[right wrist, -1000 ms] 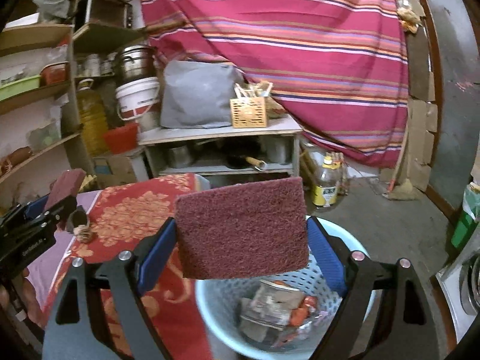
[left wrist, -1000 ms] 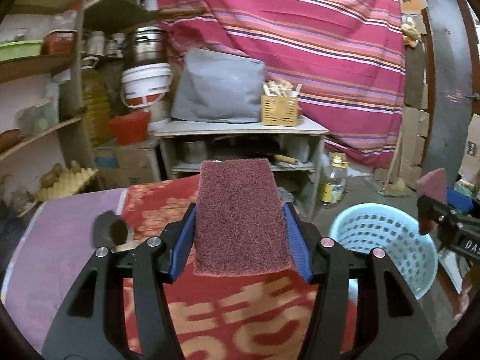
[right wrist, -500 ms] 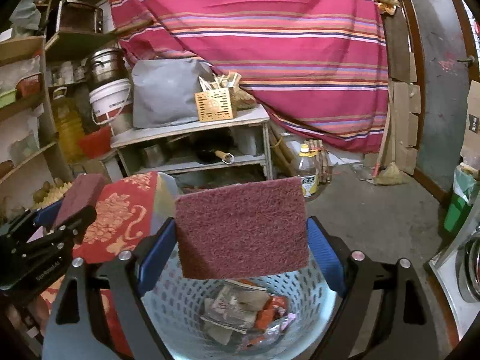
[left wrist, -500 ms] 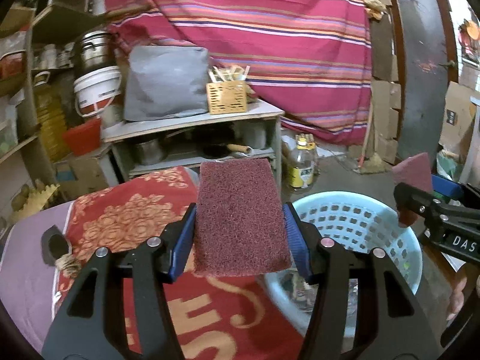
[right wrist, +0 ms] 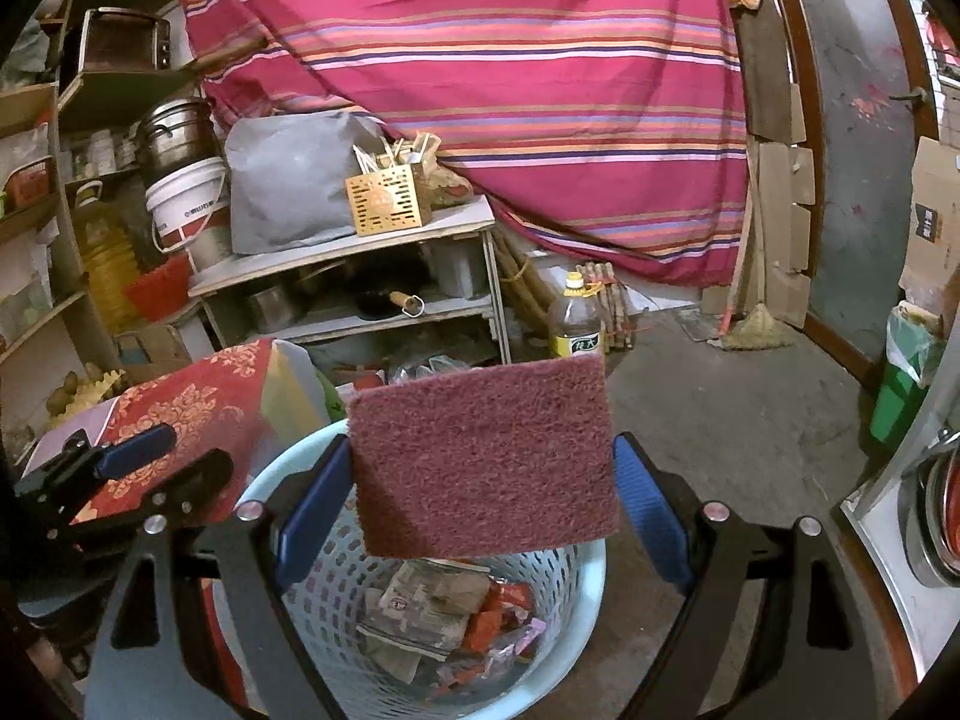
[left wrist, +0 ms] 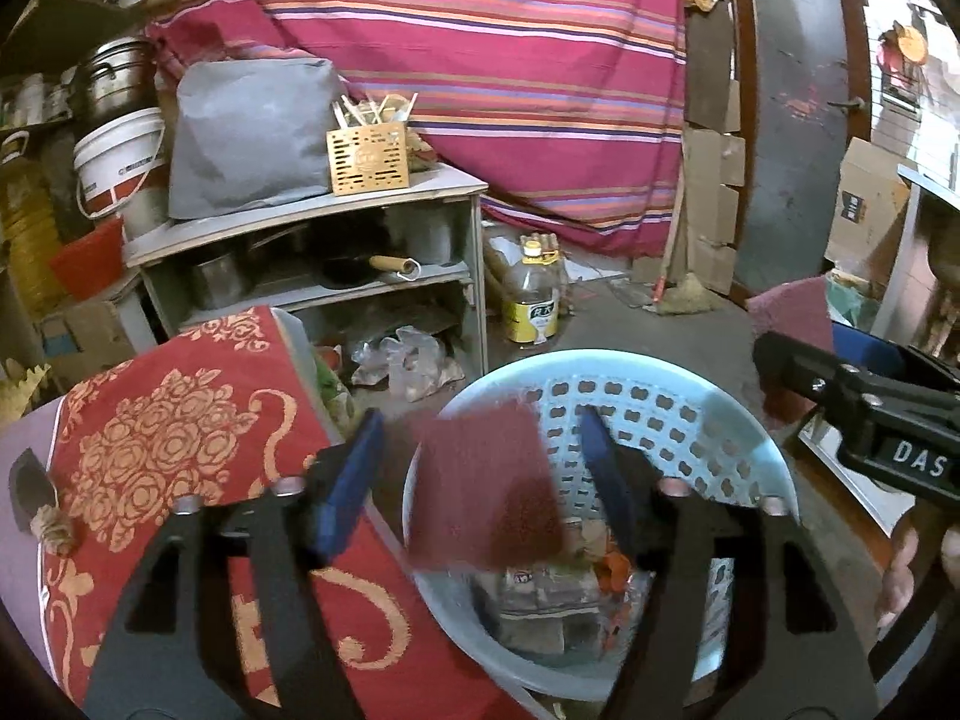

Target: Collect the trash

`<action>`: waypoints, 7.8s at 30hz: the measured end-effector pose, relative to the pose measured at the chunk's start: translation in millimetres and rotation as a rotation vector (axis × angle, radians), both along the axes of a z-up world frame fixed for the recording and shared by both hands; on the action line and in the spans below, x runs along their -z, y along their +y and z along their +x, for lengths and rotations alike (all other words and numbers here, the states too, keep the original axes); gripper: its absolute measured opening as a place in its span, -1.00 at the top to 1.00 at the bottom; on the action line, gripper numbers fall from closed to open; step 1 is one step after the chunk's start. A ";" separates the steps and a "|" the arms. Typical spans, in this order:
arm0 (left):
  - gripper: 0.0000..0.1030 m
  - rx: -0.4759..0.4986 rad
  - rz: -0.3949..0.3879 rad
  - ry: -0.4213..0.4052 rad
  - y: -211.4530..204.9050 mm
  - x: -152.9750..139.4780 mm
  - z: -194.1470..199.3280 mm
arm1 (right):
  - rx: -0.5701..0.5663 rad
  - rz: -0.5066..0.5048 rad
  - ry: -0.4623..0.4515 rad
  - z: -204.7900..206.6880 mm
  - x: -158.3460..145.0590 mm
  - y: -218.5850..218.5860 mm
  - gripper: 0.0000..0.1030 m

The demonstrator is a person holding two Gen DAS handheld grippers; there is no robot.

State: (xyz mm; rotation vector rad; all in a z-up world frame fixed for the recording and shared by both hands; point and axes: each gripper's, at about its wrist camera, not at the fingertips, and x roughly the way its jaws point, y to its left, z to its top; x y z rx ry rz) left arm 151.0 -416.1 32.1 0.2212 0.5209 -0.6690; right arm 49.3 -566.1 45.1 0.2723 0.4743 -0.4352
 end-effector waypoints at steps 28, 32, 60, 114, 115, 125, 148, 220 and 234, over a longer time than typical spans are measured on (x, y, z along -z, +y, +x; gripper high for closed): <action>-0.89 -0.497 0.009 -0.056 250.6 -37.7 90.1 | -0.036 -0.053 0.074 53.5 8.4 66.3 -0.83; -0.89 -0.552 0.043 -0.029 289.3 -29.5 119.8 | -0.067 -0.057 0.087 68.6 9.7 88.2 -0.83; -0.36 -0.341 0.047 0.207 348.7 49.4 217.3 | -0.275 -0.134 0.178 161.5 15.0 245.7 -0.90; -0.36 -0.679 -0.014 -0.018 454.9 1.3 69.8 | -0.578 -0.083 0.190 204.3 27.7 363.9 0.06; -0.36 -0.676 -0.018 -0.022 450.6 -0.7 67.7 | -0.572 -0.084 0.161 192.0 18.4 354.1 0.06; -0.36 -0.586 -0.055 -0.069 369.9 -27.5 24.8 | -0.493 -0.112 0.013 115.4 -36.5 279.5 0.06; -0.37 -0.280 -0.056 -0.156 137.6 -60.8 -24.4 | -0.240 -0.093 -0.011 22.5 -39.5 87.3 0.06; -0.90 -0.482 -0.090 -0.173 344.9 -10.6 -116.5 | -0.379 -0.131 -0.092 -28.7 6.5 277.1 -0.91; -0.90 -0.583 -0.078 -0.191 394.6 32.8 -133.5 | -0.353 -0.123 -0.052 -40.9 41.1 329.9 -0.91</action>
